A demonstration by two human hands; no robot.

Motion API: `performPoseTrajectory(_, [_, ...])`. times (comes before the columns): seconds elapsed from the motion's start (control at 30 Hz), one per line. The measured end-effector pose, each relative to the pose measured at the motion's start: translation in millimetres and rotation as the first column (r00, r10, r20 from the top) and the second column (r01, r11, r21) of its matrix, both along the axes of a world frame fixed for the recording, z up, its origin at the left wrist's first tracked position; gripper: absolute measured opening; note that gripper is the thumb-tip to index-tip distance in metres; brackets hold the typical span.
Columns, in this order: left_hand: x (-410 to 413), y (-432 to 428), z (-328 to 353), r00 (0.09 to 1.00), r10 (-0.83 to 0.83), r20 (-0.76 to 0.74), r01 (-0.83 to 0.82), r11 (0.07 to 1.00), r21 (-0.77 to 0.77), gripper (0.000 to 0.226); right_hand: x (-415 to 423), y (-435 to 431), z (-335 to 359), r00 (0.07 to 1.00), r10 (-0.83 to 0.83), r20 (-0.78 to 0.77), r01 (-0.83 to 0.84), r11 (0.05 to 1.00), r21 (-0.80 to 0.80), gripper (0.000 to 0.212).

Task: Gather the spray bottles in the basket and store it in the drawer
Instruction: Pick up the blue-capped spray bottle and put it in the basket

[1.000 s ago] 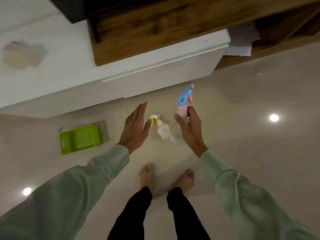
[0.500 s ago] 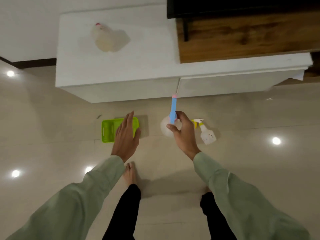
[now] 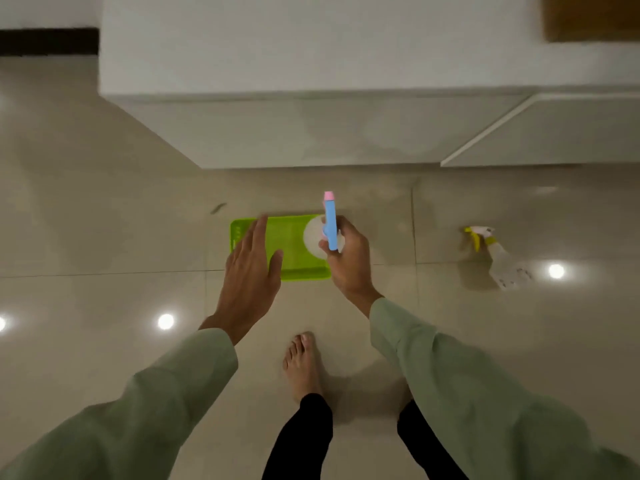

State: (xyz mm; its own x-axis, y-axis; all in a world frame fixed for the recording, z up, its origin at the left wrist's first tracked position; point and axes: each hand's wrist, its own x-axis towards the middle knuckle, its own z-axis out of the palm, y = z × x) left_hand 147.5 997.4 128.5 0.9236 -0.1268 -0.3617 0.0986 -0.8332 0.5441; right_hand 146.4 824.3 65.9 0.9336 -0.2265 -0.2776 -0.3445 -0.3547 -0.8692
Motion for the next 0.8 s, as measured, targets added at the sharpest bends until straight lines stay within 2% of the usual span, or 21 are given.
performPoseTrajectory(0.13, [20.1, 14.5, -69.4, 1.0, 0.004, 0.027, -0.004, 1.0, -0.006, 0.06, 15.1, 22.2, -84.2, 1.0, 0.025, 0.014, -0.024, 0.999, -0.045, 0.029])
performPoseTrajectory(0.23, [28.6, 19.7, -103.3, 0.999, 0.002, 0.033, -0.002, 1.0, -0.009, 0.06, 22.0, 30.7, -123.0, 0.999, 0.036, 0.03, -0.033, 0.997, -0.072, 0.027])
performPoseTrajectory(0.5, [20.4, 23.4, -128.6, 1.0, -0.003, 0.006, 0.003, 1.0, -0.003, 0.061, 13.5, 30.9, -152.8, 0.998, 0.047, -0.038, -0.05, 0.994, -0.096, 0.027])
performPoseTrajectory(0.6, [11.4, 23.2, -121.1, 1.0, -0.029, -0.013, 0.029, 0.999, 0.017, 0.061, 11.6, 24.9, -146.9, 0.993, 0.089, -0.076, -0.096, 0.991, -0.088, 0.042])
performPoseTrajectory(0.7, [3.3, 18.7, -102.9, 0.999, -0.045, -0.002, 0.045, 0.999, 0.03, 0.062, 9.2, 15.4, -130.9, 0.986, 0.118, -0.115, -0.126, 0.99, -0.063, 0.074])
performPoseTrajectory(0.8, [-4.1, 4.9, -71.7, 0.998, -0.061, 0.01, 0.061, 0.998, 0.027, 0.063, -2.1, -1.4, -96.9, 0.982, 0.136, -0.128, -0.139, 0.99, -0.014, 0.088])
